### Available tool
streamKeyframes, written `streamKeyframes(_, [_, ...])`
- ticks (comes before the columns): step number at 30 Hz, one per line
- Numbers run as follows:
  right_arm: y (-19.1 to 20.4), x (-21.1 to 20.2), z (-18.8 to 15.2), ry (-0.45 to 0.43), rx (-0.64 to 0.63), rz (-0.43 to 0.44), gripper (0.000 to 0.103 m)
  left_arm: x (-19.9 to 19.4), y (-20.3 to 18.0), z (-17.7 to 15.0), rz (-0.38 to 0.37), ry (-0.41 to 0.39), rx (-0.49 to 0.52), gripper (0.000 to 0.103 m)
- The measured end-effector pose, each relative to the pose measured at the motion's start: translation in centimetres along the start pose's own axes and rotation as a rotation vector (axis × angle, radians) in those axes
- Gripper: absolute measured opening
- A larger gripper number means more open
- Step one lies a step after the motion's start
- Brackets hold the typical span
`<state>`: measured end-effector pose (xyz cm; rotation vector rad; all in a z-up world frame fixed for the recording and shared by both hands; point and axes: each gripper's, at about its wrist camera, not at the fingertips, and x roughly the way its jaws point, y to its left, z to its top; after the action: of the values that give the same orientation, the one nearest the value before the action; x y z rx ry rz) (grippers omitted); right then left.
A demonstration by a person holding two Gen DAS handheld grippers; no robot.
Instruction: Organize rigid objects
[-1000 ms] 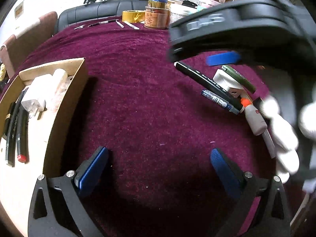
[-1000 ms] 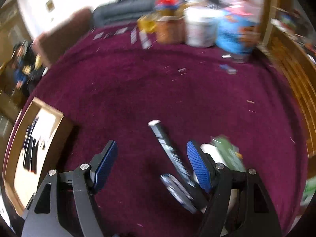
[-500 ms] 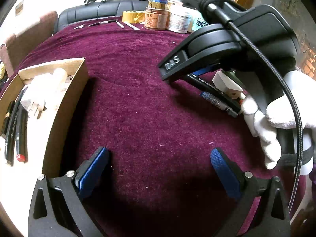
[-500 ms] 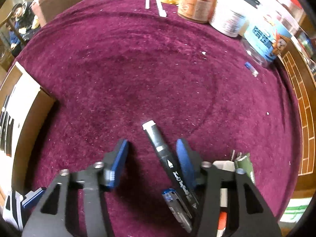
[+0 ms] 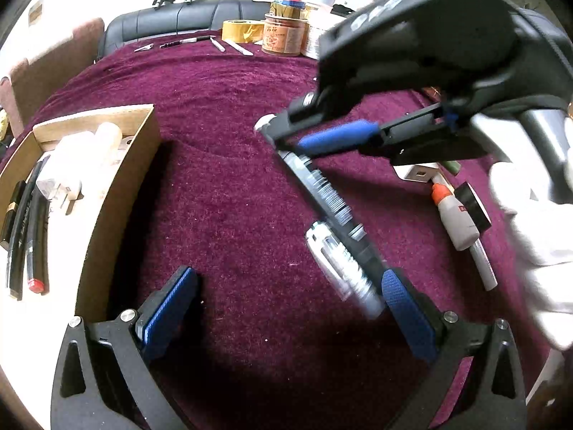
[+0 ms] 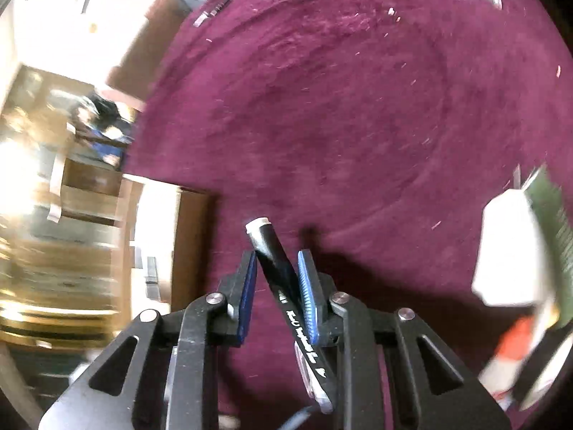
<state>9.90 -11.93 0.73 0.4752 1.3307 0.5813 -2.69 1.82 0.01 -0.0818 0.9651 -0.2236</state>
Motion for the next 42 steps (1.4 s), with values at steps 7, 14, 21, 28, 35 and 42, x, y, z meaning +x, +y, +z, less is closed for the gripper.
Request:
streamKeyframes(7, [0.0,-4.9,-2.5,-0.164,-0.052,-0.151,0.022,-0.1,0.3,0.1,-0.024,-0.005,-0.007,0.101])
streamKeyframes(14, [-1.2,-9.8,-7.1,-0.523,-0.103,-0.273,0.027,-0.3,0.7,0.1,-0.080,-0.011,-0.024,0.101])
streamKeyframes(21, [-6.2,-13.5,-10.4,-0.823,-0.063,-0.444,0.062,0.1,1.5,1.7,-0.067,0.032,-0.152,0.096])
streamKeyframes(28, [-10.6,-14.1,-9.4,-0.787,0.108,-0.339,0.062,3.4,-1.7,5.2,0.173,0.108,0.002,0.019])
streamKeyframes(35, [-10.1,-13.4,-9.6,-0.761,0.081,-0.297,0.062,3.6,-2.7,4.5,0.121,0.121,0.016,0.011])
streamKeyframes(42, [-9.6,-13.0,-10.2,-0.742,0.046,-0.303,0.062,3.2,-5.4,2.8,0.246,0.018,0.174,0.010])
